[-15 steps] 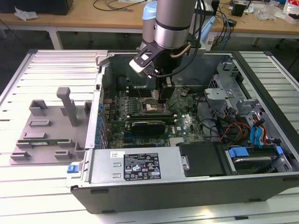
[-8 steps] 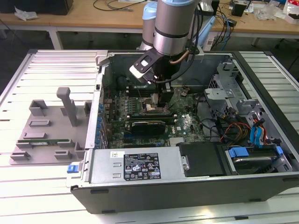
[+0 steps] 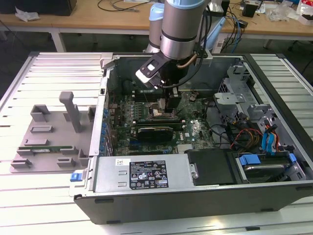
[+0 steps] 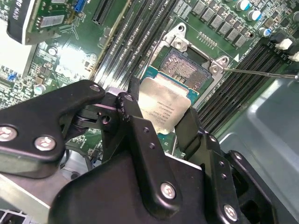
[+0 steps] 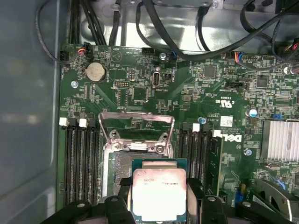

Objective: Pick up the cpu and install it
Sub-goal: 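Place the cpu into insertion slot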

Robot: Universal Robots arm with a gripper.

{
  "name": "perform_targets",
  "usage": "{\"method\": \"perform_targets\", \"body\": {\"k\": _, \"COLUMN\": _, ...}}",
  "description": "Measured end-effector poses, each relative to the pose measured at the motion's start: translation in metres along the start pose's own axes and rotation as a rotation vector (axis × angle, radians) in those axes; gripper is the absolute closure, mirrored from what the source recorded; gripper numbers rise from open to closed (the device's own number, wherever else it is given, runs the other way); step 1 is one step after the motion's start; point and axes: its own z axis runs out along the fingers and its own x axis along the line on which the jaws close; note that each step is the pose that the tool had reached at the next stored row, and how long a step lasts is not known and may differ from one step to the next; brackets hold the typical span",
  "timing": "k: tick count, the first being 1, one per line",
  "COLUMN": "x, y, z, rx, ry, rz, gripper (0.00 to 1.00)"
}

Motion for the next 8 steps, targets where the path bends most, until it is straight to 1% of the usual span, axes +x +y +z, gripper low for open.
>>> {"method": "perform_targets", "body": {"k": 4, "x": 0.0066, "y": 0.0005, "z": 0.0033, "rx": 0.0, "ry": 0.0001, "rz": 0.0, "gripper": 0.45}}
{"method": "perform_targets", "body": {"k": 6, "x": 0.0075, "y": 0.0006, "z": 0.0057, "rx": 0.0, "ry": 0.0001, "rz": 0.0, "gripper": 0.45}}
{"method": "perform_targets", "body": {"k": 8, "x": 0.0078, "y": 0.0007, "z": 0.0102, "rx": 0.0, "ry": 0.0001, "rz": 0.0, "gripper": 0.45}}
